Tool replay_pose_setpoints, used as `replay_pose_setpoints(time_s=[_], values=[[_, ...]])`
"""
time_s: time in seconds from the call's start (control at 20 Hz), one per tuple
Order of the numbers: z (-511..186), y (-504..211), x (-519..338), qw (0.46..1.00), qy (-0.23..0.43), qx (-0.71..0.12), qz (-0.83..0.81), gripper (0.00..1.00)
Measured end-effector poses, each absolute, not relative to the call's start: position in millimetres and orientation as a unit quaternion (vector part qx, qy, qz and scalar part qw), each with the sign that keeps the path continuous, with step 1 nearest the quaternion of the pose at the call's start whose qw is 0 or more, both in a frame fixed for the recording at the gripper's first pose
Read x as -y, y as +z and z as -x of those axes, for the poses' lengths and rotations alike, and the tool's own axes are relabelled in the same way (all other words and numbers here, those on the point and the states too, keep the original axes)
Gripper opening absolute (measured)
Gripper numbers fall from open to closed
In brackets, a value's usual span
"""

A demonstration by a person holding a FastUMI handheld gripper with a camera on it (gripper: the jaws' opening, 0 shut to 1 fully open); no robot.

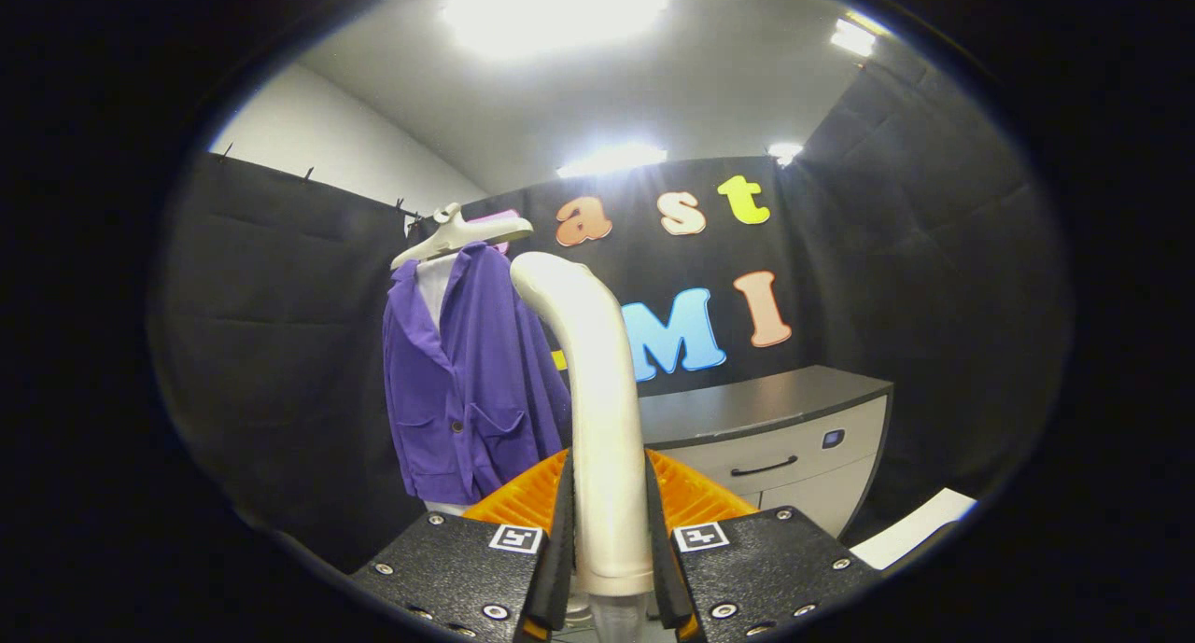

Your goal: Iron the clothes twice with a garment steamer, once on the left side and once on the right side.

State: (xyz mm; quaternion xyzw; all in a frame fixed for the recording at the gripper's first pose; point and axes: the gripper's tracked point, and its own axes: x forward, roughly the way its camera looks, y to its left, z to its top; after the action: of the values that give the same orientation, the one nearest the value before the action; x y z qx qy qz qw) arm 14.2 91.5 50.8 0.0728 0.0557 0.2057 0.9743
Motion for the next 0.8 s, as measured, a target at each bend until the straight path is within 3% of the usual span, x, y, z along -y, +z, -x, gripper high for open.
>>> replay_pose_setpoints(time_s=[0.5, 0.8], values=[[-19.1, 74.1, -36.6, 0.987, 0.149, -0.013, -0.066, 0.36], [-26.6, 78.2, -40.2, 0.986, 0.151, -0.009, -0.070, 0.37]])
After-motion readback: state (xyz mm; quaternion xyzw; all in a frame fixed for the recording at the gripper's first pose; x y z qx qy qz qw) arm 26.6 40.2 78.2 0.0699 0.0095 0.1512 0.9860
